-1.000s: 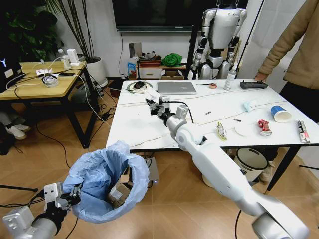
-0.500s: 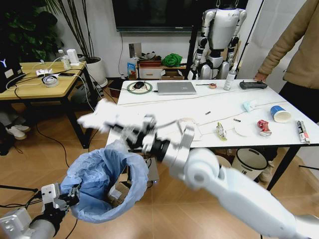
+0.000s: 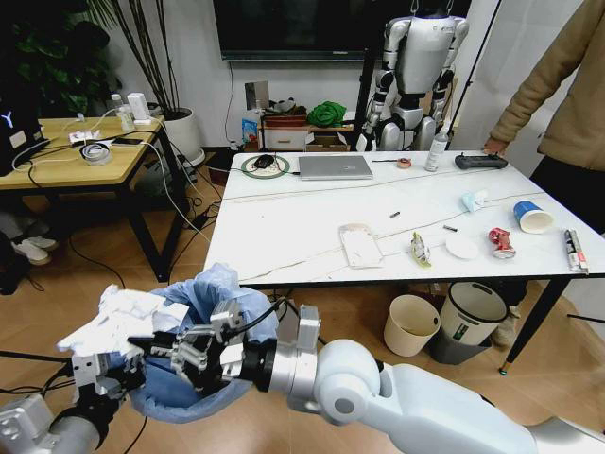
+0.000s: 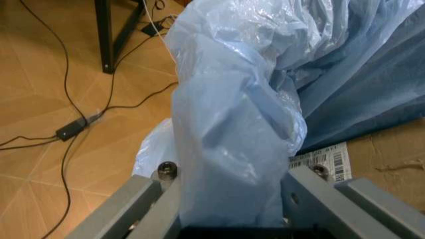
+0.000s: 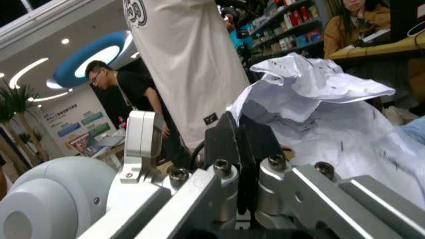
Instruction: Pick up the trash bin and place the trash from the table into it.
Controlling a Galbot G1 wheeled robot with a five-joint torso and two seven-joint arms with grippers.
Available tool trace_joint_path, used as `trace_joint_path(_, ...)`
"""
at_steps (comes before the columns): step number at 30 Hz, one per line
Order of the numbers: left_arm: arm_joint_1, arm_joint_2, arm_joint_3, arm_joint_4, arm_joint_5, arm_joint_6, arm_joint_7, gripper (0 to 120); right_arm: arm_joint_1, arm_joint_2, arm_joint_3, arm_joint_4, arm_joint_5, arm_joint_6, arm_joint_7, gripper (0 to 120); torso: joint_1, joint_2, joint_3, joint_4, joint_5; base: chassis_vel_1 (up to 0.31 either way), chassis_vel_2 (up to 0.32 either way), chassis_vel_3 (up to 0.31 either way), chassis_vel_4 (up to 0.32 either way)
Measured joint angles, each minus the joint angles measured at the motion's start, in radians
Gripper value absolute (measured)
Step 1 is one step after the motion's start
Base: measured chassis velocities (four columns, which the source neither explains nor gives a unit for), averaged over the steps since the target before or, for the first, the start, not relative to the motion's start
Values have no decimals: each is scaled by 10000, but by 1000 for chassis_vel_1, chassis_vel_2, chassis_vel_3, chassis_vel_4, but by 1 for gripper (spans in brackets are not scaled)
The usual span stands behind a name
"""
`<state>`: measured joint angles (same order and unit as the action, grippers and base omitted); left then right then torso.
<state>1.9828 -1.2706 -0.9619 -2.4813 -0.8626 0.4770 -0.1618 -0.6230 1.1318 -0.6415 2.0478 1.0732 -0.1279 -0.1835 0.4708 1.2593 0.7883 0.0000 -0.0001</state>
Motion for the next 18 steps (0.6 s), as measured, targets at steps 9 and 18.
trace_joint_path(9, 95, -46, 74, -11, 43, 1, 0, 0, 41, 316, 3, -423, -175, 94, -17, 0, 0, 0, 0, 1, 0, 0, 0, 0, 0)
trace_joint_path(18, 200, -13, 55, 6, 117, -2, 22, 0, -15, -73, 534, -480, -202, 183, -113, 0, 0, 0, 0, 0, 2, 0, 0, 0, 0)
